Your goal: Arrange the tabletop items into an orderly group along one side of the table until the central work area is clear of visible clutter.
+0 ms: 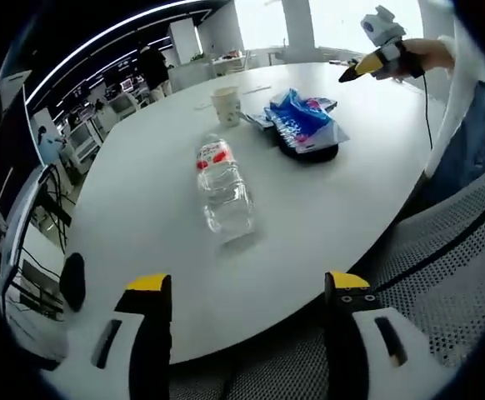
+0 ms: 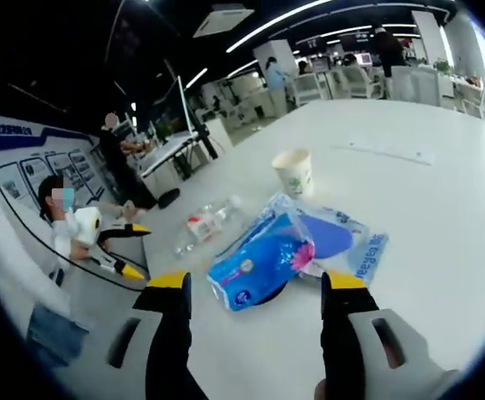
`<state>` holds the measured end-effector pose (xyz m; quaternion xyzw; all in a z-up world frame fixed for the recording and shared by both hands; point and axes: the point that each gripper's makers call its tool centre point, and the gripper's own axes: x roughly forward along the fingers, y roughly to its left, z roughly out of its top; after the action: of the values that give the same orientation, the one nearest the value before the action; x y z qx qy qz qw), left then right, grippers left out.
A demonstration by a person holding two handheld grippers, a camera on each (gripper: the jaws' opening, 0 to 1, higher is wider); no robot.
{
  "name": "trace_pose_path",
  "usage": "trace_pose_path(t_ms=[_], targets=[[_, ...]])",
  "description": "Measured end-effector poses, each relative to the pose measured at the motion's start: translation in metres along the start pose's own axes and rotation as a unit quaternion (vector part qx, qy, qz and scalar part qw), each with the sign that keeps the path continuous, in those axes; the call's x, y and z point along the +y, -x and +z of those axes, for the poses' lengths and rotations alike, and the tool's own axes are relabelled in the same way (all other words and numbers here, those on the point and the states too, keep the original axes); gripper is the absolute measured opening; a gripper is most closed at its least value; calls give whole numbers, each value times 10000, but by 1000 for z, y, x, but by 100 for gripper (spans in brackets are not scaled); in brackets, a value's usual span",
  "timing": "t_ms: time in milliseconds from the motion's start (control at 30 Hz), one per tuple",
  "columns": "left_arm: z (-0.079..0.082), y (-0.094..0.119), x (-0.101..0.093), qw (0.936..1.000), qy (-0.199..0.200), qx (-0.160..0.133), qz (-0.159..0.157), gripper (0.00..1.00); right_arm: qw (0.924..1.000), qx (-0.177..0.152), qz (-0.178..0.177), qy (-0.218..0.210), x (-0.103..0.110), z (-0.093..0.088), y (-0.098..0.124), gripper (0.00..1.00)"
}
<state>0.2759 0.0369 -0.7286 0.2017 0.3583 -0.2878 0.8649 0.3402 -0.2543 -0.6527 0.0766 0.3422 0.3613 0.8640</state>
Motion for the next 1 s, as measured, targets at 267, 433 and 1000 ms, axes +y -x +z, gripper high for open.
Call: trace_pose_path(t_ms=[267, 433, 1000], targets=[[5, 2, 3, 9999, 80, -96, 38, 76, 9999, -97, 86, -59, 19, 0, 4, 71], [8, 2, -4, 9998, 5, -160, -123, 79, 9997, -111, -17, 194, 20, 9, 11, 72], [32, -2, 5, 9929, 1174, -131, -142, 83, 9998, -186, -57, -47, 26, -3, 20, 68]])
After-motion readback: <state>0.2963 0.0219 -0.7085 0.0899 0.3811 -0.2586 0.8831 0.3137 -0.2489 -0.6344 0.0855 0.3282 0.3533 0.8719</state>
